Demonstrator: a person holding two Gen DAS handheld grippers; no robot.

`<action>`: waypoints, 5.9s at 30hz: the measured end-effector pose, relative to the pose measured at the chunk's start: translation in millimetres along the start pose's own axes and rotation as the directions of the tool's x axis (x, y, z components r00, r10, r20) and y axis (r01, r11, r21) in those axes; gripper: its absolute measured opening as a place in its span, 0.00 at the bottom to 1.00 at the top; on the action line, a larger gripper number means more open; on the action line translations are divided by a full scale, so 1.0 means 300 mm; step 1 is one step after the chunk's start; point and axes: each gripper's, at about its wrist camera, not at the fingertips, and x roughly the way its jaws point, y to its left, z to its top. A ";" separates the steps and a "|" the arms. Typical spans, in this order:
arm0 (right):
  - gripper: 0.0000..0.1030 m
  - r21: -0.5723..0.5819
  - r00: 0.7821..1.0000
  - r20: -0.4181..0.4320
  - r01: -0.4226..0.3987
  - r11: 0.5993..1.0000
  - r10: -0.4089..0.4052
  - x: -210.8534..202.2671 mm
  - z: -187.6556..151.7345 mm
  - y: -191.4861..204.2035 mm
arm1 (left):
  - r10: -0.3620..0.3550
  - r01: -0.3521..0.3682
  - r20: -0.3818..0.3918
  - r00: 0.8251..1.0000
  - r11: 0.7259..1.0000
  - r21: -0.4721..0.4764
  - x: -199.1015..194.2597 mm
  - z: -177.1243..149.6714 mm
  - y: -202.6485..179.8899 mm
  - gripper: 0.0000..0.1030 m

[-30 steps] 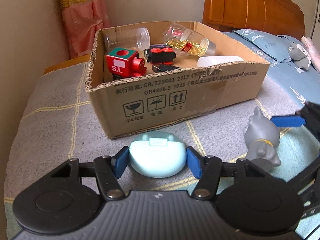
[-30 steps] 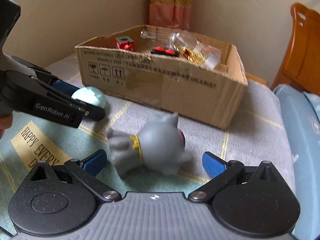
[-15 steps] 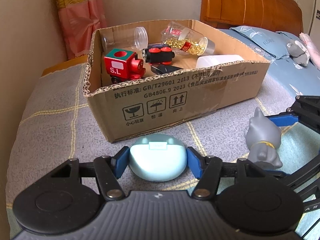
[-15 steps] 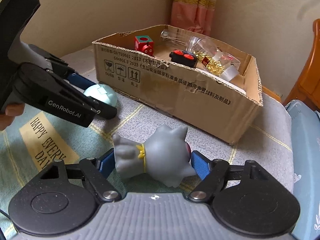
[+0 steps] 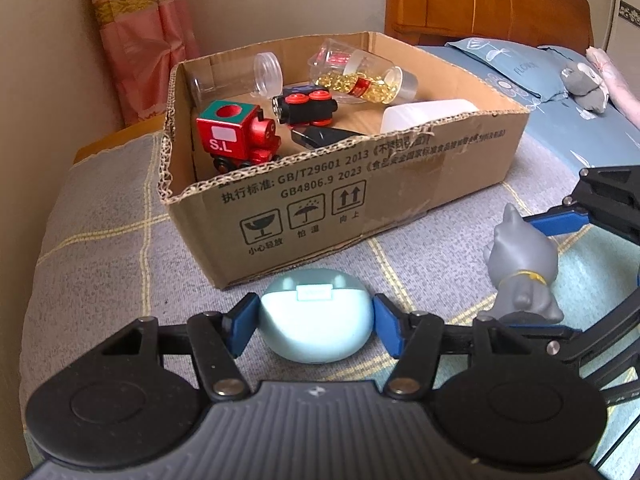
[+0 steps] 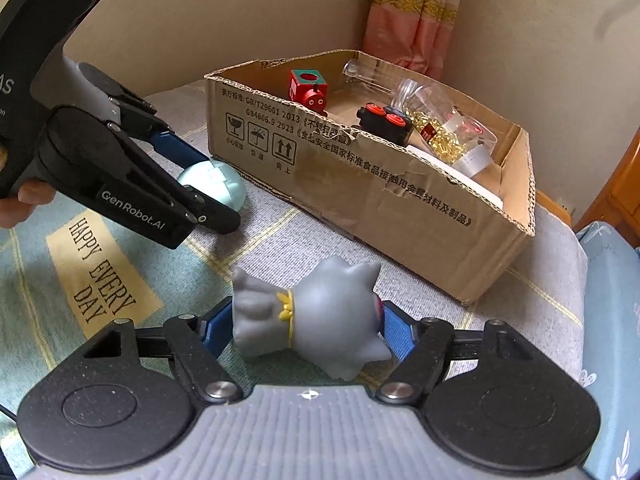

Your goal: Organize rigid objects

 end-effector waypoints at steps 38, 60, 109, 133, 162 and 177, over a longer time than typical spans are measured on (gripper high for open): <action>0.76 0.035 0.987 0.139 -0.090 0.995 0.084 -0.264 0.204 -0.113 | -0.058 0.057 0.006 0.998 0.997 0.056 -0.227 0.356 0.055 0.59; 0.76 0.046 0.987 0.161 0.005 0.999 -0.012 -0.386 0.199 -0.157 | 0.089 -0.094 -0.073 0.993 0.993 -0.068 0.106 0.562 0.198 0.80; 1.00 0.129 1.000 0.017 0.003 0.992 -0.005 0.040 0.529 -0.148 | 0.136 -0.141 0.116 0.984 0.990 0.033 -0.394 0.343 0.139 0.97; 1.00 0.417 0.941 0.047 0.285 0.863 -0.334 -0.362 0.205 -0.074 | 0.357 -0.321 0.168 0.919 0.923 -0.211 -0.447 0.042 -0.071 0.99; 1.00 0.479 0.931 0.038 0.301 0.825 -0.362 -0.428 0.103 0.010 | 0.340 -0.295 0.142 0.930 0.918 -0.266 -0.495 0.026 -0.141 0.99; 1.00 0.467 0.930 0.033 0.311 0.828 -0.367 -0.429 0.103 0.016 | 0.337 -0.290 0.141 0.931 0.916 -0.278 -0.499 0.027 -0.139 0.99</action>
